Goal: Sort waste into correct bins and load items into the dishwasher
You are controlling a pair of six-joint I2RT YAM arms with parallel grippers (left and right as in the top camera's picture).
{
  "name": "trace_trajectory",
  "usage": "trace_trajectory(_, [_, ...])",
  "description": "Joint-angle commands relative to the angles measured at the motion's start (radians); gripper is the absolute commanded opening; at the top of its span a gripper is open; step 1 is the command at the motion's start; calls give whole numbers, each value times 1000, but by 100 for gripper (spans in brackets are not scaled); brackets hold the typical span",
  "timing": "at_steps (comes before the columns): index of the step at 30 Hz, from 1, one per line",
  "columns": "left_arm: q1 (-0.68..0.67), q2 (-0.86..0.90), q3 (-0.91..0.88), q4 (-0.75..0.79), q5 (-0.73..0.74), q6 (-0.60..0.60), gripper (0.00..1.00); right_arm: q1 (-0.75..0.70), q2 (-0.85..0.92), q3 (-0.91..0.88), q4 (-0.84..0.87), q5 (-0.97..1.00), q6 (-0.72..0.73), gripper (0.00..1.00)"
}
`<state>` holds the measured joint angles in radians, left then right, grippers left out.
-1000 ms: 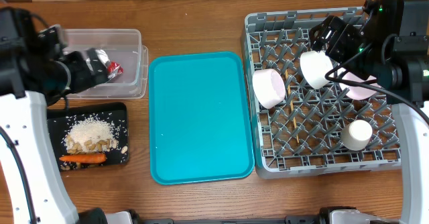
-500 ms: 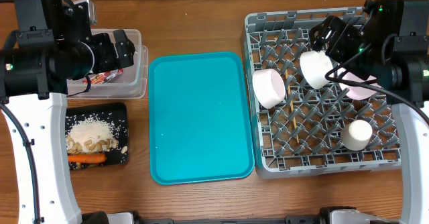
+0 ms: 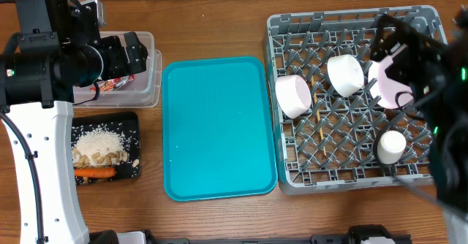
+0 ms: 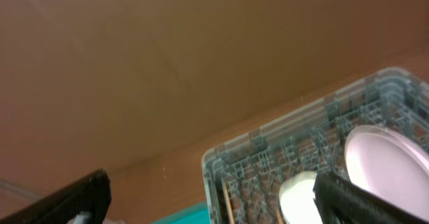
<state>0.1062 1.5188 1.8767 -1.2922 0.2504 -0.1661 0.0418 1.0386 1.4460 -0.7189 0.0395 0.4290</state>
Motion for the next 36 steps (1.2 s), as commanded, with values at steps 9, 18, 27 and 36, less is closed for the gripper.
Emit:
trace_trajectory(9, [-2,2,8,3,9,-17,100,5,-440,-764,260,34,21,100])
trace_trajectory(18, [-2,2,8,3,9,-18,100,5,-781,-1163,480,34,55,100])
trace_trajectory(27, [-2,2,8,3,9,-17,100,5,-969,-1408,629,34,129,100])
trace_trajectory(36, [-2,2,8,3,9,-17,100,5,-1036,-1438,679,27,129,100])
